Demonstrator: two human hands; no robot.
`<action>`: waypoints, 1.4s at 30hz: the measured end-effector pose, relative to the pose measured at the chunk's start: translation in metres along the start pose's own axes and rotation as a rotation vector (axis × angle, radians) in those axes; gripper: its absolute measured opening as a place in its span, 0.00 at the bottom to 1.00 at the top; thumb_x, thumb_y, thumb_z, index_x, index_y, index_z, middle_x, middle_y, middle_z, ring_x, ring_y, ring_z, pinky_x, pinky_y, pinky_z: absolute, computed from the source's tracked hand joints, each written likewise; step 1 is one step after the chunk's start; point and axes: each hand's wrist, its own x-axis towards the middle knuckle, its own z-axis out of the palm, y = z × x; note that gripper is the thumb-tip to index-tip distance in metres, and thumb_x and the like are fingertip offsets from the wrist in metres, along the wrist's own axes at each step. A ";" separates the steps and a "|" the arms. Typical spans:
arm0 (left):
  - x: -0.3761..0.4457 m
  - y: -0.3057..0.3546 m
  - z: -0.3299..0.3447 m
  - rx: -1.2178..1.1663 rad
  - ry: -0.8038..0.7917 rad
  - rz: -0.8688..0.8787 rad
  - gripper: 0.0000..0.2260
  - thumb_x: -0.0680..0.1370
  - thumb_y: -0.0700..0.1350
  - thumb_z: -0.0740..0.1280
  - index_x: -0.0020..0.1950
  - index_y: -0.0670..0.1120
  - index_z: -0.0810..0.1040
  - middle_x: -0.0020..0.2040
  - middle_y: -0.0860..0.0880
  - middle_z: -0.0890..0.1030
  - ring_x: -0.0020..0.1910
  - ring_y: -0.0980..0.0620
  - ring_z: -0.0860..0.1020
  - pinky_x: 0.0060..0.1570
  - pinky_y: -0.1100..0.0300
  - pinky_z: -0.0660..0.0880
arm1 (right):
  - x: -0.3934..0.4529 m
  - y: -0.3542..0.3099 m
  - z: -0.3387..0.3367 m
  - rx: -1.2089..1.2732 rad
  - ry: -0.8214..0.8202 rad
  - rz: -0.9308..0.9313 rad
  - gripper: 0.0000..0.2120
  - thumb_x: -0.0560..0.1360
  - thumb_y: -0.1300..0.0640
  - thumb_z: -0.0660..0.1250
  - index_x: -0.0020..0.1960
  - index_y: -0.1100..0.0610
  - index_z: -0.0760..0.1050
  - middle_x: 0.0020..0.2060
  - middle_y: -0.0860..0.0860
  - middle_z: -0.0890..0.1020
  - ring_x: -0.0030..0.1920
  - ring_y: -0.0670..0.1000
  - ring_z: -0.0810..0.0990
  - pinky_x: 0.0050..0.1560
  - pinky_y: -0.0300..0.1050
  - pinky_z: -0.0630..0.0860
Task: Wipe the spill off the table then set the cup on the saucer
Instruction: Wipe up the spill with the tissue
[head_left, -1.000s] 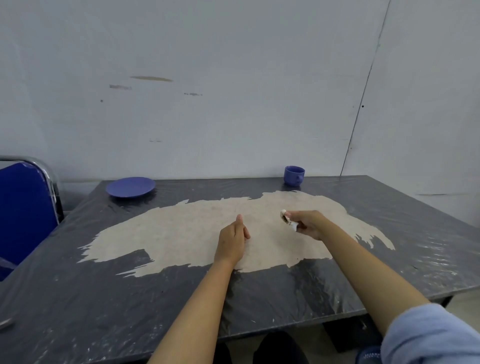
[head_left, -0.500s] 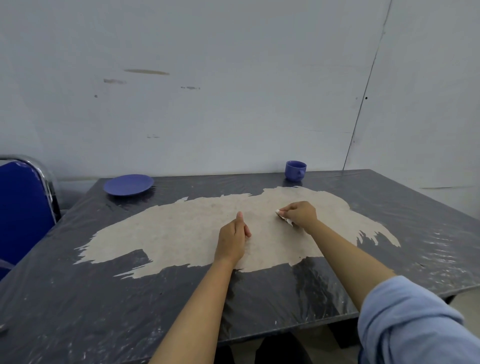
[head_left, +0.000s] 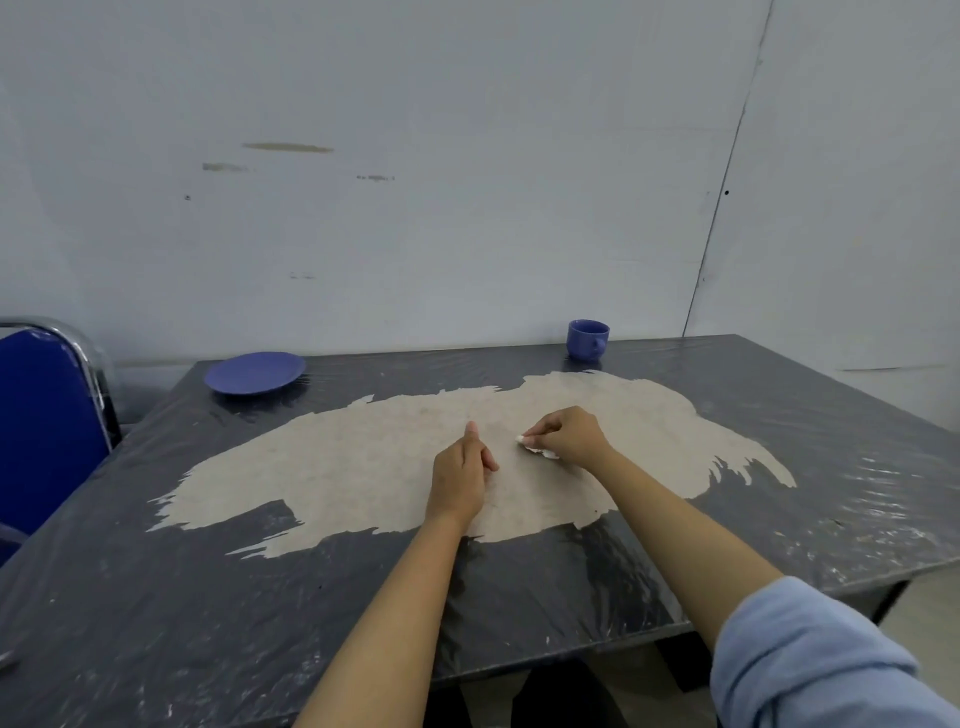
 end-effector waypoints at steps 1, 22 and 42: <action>0.001 -0.001 0.000 -0.018 0.018 -0.009 0.29 0.84 0.57 0.47 0.32 0.46 0.76 0.37 0.43 0.84 0.37 0.51 0.79 0.45 0.56 0.77 | -0.003 -0.001 0.001 -0.007 -0.012 -0.010 0.09 0.68 0.51 0.77 0.46 0.53 0.86 0.40 0.46 0.85 0.38 0.40 0.79 0.33 0.25 0.68; 0.014 0.004 -0.013 -0.078 -0.114 -0.204 0.32 0.83 0.60 0.43 0.35 0.44 0.77 0.38 0.45 0.82 0.41 0.46 0.79 0.57 0.47 0.76 | -0.076 -0.007 0.013 0.124 -0.187 -0.090 0.08 0.67 0.51 0.78 0.43 0.54 0.87 0.31 0.42 0.84 0.28 0.36 0.77 0.30 0.27 0.70; -0.003 0.024 -0.042 -0.186 -0.075 -0.245 0.31 0.83 0.59 0.44 0.36 0.41 0.75 0.37 0.44 0.80 0.33 0.48 0.76 0.40 0.56 0.76 | -0.068 -0.033 0.010 0.287 -0.236 0.273 0.19 0.71 0.60 0.75 0.58 0.67 0.80 0.61 0.61 0.80 0.51 0.52 0.75 0.50 0.43 0.73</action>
